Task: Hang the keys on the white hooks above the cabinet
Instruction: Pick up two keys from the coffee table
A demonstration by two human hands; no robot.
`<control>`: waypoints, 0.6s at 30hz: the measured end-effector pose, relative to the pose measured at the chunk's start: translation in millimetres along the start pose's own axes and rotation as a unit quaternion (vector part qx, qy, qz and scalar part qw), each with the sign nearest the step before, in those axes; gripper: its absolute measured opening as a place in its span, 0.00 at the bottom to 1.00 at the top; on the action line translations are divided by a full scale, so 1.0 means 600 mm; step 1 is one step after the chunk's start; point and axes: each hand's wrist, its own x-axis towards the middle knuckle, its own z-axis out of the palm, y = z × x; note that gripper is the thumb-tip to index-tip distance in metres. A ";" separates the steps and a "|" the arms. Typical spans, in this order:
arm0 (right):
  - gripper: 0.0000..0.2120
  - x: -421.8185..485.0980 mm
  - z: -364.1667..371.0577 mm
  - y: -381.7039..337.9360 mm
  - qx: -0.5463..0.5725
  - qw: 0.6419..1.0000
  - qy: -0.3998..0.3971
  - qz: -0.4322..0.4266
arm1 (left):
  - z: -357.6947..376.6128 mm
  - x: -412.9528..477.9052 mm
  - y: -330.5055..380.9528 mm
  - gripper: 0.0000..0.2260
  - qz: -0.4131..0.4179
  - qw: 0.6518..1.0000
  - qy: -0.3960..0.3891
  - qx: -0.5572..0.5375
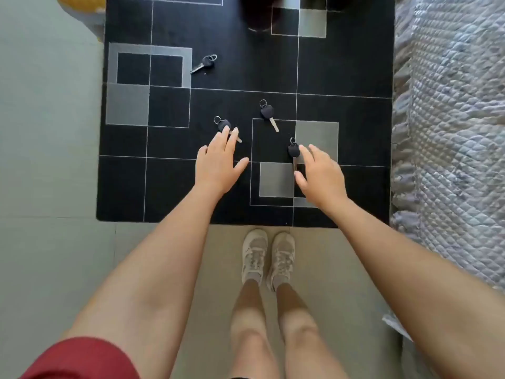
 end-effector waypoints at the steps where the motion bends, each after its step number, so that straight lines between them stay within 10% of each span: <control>1: 0.28 0.009 0.011 0.001 0.002 1.000 -0.007 -0.002 | 0.010 0.011 0.002 0.30 0.003 1.000 -0.006 0.012; 15: 0.23 0.047 0.075 0.012 0.046 0.997 0.002 -0.069 | 0.072 0.006 -0.024 0.27 0.152 0.984 -0.041 0.084; 18: 0.22 0.063 0.073 0.014 0.074 0.996 0.031 -0.035 | 0.070 0.034 -0.021 0.27 0.061 0.998 0.007 0.034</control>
